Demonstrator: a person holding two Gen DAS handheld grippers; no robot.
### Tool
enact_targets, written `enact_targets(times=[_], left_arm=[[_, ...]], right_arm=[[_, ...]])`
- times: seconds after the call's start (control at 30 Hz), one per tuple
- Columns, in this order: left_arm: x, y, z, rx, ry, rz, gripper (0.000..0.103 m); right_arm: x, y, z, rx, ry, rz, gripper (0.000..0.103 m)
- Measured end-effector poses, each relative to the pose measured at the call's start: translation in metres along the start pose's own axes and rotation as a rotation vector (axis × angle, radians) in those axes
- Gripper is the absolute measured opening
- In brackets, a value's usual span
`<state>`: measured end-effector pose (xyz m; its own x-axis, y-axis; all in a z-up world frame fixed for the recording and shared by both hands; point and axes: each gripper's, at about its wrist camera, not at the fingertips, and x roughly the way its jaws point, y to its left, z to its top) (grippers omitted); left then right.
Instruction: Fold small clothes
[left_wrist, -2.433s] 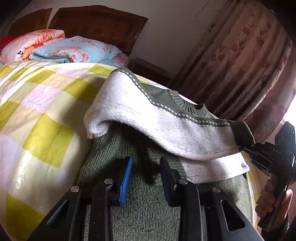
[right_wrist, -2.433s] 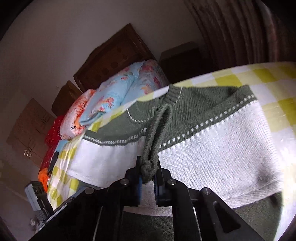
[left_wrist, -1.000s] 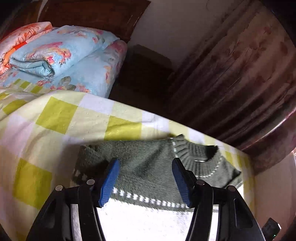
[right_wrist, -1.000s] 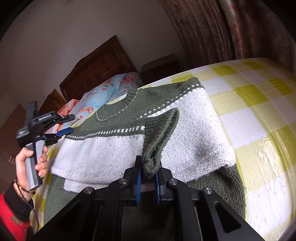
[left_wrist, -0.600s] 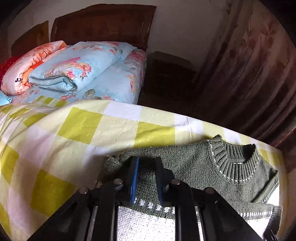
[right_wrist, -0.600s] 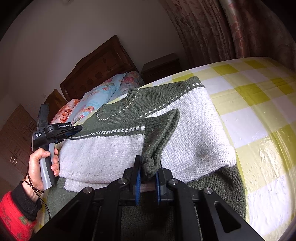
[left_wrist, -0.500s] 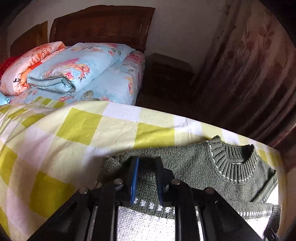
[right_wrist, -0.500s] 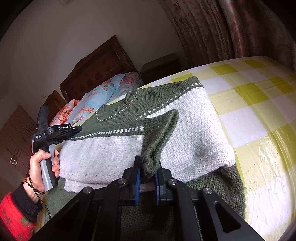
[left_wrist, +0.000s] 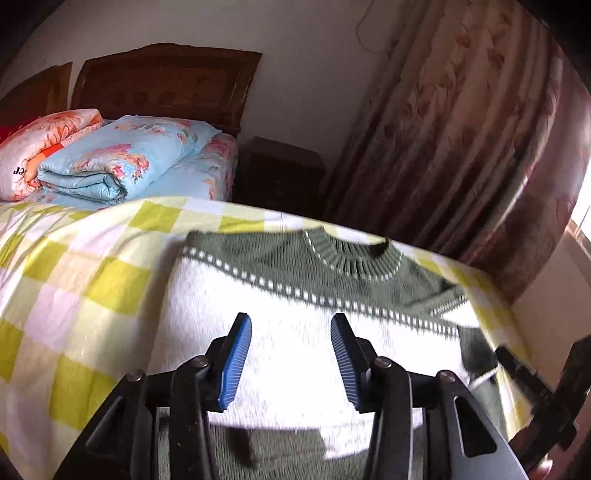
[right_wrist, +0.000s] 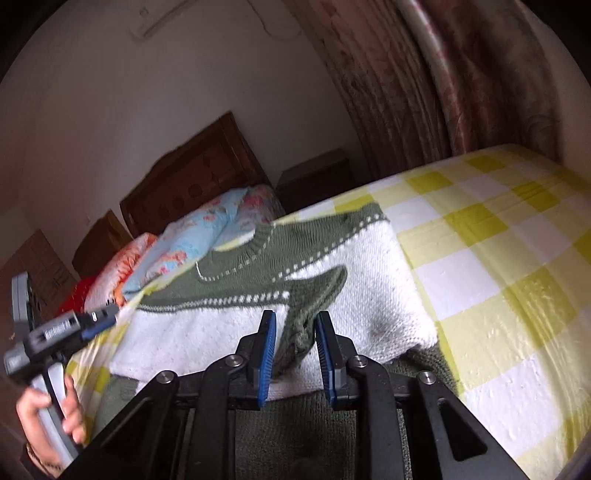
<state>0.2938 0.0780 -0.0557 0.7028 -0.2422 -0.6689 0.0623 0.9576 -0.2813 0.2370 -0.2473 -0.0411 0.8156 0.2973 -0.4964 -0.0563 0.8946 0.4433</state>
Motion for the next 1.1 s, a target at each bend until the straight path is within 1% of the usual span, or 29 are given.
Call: enact_targets(times=[0.03,0.07,0.1,0.13,0.2,0.23,0.27,0.3,0.37,0.5,0.57,0.6,0.7,0.73,0.77,0.8,0.83,0.87,0.9,0.93,0.97,1.0,1.03,1.1], left_arm=[[0.004,-0.001,-0.009,0.015,0.027,0.009,0.045],[0.011,0.001,-0.016,0.022,0.049,0.023,0.045],[0.016,0.002,-0.023,0.024,0.060,0.031,0.045],[0.014,0.002,-0.029,0.044,0.016,0.031,0.045],[0.014,0.000,-0.031,0.059,0.020,0.034,0.049],[0.014,-0.002,-0.032,0.071,0.024,0.041,0.051],[0.015,-0.005,-0.032,0.088,0.027,0.051,0.054],[0.016,-0.009,-0.032,0.104,0.031,0.060,0.055],[0.017,-0.015,-0.033,0.133,0.037,0.075,0.062],[0.020,-0.022,-0.034,0.173,0.046,0.112,0.065],[0.019,-0.020,-0.033,0.165,0.044,0.103,0.065],[0.019,-0.018,-0.033,0.156,0.042,0.092,0.065],[0.016,-0.010,-0.031,0.117,0.033,0.046,0.065],[0.014,-0.008,-0.031,0.104,0.028,0.036,0.065],[0.010,-0.008,-0.032,0.100,0.021,0.060,0.065],[0.004,-0.011,-0.035,0.107,0.011,0.107,0.065],[-0.002,-0.015,-0.040,0.125,-0.006,0.134,0.063],[-0.009,-0.020,-0.045,0.150,-0.014,0.136,0.063],[-0.013,-0.025,-0.049,0.175,-0.013,0.122,0.063],[-0.015,-0.029,-0.052,0.196,-0.007,0.111,0.063],[-0.015,-0.032,-0.052,0.208,-0.001,0.108,0.063],[-0.013,-0.034,-0.051,0.213,0.008,0.114,0.063],[-0.008,-0.035,-0.046,0.215,0.022,0.124,0.063],[0.003,-0.034,-0.036,0.219,0.050,0.140,0.063]], right_arm=[[-0.007,0.003,0.001,-0.012,-0.039,0.013,0.015],[-0.009,0.007,0.001,-0.030,-0.050,0.029,0.088],[-0.008,0.012,0.001,-0.056,-0.041,0.039,0.103],[-0.004,0.018,0.000,-0.085,-0.019,0.050,0.103],[0.012,0.030,-0.001,-0.132,0.060,0.055,0.103],[0.024,0.034,-0.004,-0.146,0.129,0.045,0.103],[0.037,0.035,-0.005,-0.151,0.194,0.017,0.103],[0.043,0.035,-0.006,-0.154,0.212,-0.001,0.103],[0.043,0.035,-0.007,-0.154,0.209,-0.005,0.103],[0.044,0.027,-0.007,-0.111,0.197,0.010,0.103],[0.044,0.022,-0.006,-0.089,0.192,0.011,0.102],[0.044,0.020,-0.006,-0.081,0.190,0.011,0.086],[0.041,0.015,-0.005,-0.057,0.183,0.027,0.084],[0.039,0.013,-0.004,-0.053,0.178,0.027,0.094],[0.037,0.013,-0.004,-0.050,0.171,0.026,0.103],[0.036,0.012,-0.004,-0.047,0.165,0.025,0.103],[0.034,0.012,-0.004,-0.041,0.161,0.018,0.103],[0.027,0.013,-0.004,-0.047,0.138,-0.029,0.103],[0.020,0.020,-0.005,-0.072,0.110,-0.094,0.103],[0.013,0.028,-0.007,-0.100,0.085,-0.134,0.103],[0.008,0.038,-0.010,-0.128,0.067,-0.133,0.103],[0.006,0.049,-0.012,-0.163,0.062,-0.113,0.103],[0.008,0.062,-0.013,-0.219,0.076,-0.109,0.103],[0.020,0.088,-0.015,-0.357,0.131,-0.180,0.103]])
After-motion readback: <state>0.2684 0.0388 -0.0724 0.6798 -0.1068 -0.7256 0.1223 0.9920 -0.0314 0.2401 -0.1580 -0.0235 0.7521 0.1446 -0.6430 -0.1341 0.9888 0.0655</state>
